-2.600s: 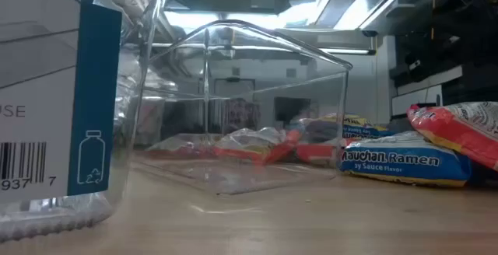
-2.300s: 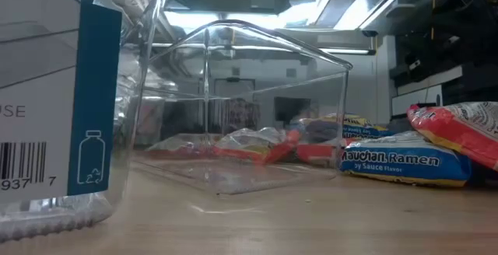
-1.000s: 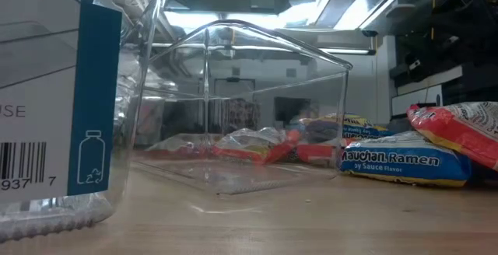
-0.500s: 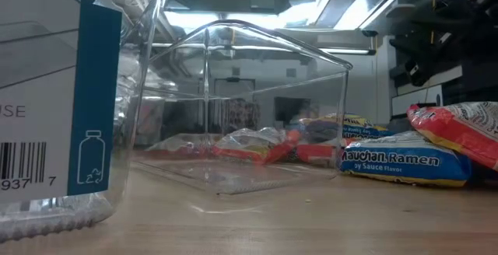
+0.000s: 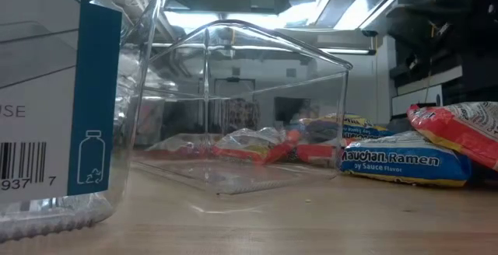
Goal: Sort Maruchan noodles
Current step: Put the blue noodle pack into the black bin
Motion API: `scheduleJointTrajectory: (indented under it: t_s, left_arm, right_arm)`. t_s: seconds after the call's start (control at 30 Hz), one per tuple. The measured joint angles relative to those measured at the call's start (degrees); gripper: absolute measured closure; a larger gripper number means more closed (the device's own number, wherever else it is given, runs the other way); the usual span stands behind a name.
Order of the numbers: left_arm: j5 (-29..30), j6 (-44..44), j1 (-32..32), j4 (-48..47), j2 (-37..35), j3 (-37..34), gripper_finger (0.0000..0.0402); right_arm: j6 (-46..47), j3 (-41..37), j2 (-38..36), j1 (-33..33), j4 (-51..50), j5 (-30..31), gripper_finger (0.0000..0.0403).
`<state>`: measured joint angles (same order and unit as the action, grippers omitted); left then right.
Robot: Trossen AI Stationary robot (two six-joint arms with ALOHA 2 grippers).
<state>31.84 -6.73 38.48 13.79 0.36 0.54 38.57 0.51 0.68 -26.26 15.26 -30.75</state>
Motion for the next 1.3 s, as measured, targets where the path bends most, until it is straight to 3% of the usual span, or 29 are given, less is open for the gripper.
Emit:
scheduleJointTrajectory:
  t_s: [0.13, 0.33, 0.83, 1.0, 1.13, 1.3]
  left_arm:
    - [2.5, -0.6, 0.0, 1.6, 0.0, 0.0, 0.0230]
    - [4.4, 1.1, 0.0, 2.6, 0.0, 0.0, 0.0230]
    - [4.4, 6.1, 0.0, 8.1, 0.0, 0.0, 0.0230]
    - [4.6, 4.4, 0.0, 12.1, 0.0, 0.0, 0.0230]
    - [2.8, -0.4, 0.0, 17.3, 0.0, 0.0, 0.0230]
    - [4.4, -0.7, 0.0, 18.6, 0.0, 0.0, 0.0230]
  right_arm:
    - [1.0, 0.0, -0.1, 0.0, 5.5, -0.5, 0.0214]
    - [-1.4, 0.0, 0.0, 0.0, 5.0, 0.8, 0.0214]
    - [3.0, 0.2, 0.0, 0.0, 5.0, 10.9, 0.0214]
    - [-1.1, 4.7, 0.6, 0.0, 2.9, 18.3, 0.0214]
    - [-9.7, 12.1, 3.6, 0.0, -4.3, 22.4, 0.0214]
    - [-23.1, 26.3, 12.3, 0.0, -27.2, 29.5, 0.0214]
